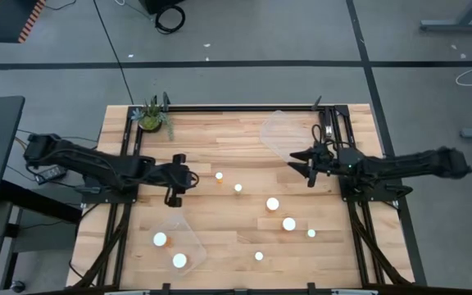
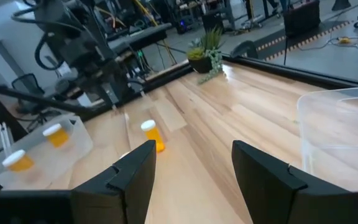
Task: Pick and place medicine bottles into bin by pill shape (circle, oval)
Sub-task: Put the small yellow pill bottle into the top transparent bin, then put the small orange pill bottle into the top transparent bin
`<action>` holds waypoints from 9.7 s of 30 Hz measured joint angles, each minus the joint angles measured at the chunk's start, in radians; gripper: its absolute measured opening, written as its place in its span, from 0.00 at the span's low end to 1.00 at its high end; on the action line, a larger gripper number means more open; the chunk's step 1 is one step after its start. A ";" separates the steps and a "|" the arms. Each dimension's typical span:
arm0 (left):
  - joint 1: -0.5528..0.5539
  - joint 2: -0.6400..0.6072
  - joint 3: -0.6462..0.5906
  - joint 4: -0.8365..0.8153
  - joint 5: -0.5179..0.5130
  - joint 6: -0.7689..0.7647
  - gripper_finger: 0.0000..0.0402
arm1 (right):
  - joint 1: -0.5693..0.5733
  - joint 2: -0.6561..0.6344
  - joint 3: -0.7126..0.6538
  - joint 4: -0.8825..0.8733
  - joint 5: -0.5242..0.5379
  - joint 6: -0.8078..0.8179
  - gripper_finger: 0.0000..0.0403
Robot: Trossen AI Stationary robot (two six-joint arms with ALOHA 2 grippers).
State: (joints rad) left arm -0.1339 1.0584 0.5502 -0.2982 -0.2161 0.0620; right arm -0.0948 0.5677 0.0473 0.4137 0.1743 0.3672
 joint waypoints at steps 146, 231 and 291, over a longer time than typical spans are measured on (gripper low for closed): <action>-0.084 -0.673 -0.493 0.363 -0.139 -0.156 0.26 | 0.188 1.463 1.464 -1.100 0.079 -0.259 0.33; -0.083 -0.673 -0.492 0.346 -0.139 -0.164 0.26 | -0.550 1.196 1.163 -1.080 -0.014 -0.275 0.50; -0.082 -0.672 -0.492 0.325 -0.150 -0.182 0.26 | 0.062 1.552 1.580 -0.842 -0.039 -0.439 0.52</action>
State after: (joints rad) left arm -0.2157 0.3862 0.0582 0.0265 -0.3660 -0.1200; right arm -0.0330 2.1199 1.6268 -0.4282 0.1356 -0.0719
